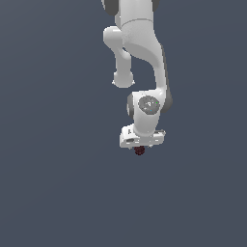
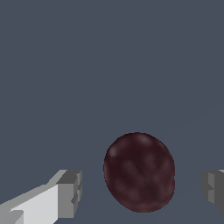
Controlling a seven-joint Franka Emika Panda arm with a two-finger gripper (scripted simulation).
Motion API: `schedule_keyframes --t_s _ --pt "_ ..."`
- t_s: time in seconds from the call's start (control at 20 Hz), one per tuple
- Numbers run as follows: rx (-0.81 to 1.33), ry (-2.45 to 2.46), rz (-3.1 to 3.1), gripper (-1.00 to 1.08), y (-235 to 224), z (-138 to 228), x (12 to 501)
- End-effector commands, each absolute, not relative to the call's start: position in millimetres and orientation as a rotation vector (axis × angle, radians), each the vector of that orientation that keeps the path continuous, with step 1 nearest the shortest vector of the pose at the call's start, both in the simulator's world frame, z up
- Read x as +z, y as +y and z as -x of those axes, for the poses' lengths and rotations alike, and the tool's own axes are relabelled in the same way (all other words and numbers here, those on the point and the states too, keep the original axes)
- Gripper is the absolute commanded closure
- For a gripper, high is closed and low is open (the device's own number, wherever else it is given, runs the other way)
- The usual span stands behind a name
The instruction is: Pick up the object and move it to a goal position.
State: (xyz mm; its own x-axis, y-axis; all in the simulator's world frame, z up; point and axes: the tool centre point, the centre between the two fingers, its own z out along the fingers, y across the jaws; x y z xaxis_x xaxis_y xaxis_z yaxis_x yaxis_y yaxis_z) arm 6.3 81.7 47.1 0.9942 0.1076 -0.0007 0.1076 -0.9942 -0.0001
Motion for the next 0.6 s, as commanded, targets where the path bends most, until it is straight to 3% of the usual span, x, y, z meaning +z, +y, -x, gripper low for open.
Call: schedule_keyframes --t_s 0.0,0.25,0.3,0.55 --pt "0.000 -0.171 3.137 -0.92 82.0 -6.1 35.7" --pt "0.000 -0.171 3.137 -0.92 82.1 -7.3 28.3" --pt "0.000 -0.171 3.137 1.08 82.1 -7.3 28.3" --pt "0.000 -0.171 3.137 1.08 82.1 -7.3 28.3"
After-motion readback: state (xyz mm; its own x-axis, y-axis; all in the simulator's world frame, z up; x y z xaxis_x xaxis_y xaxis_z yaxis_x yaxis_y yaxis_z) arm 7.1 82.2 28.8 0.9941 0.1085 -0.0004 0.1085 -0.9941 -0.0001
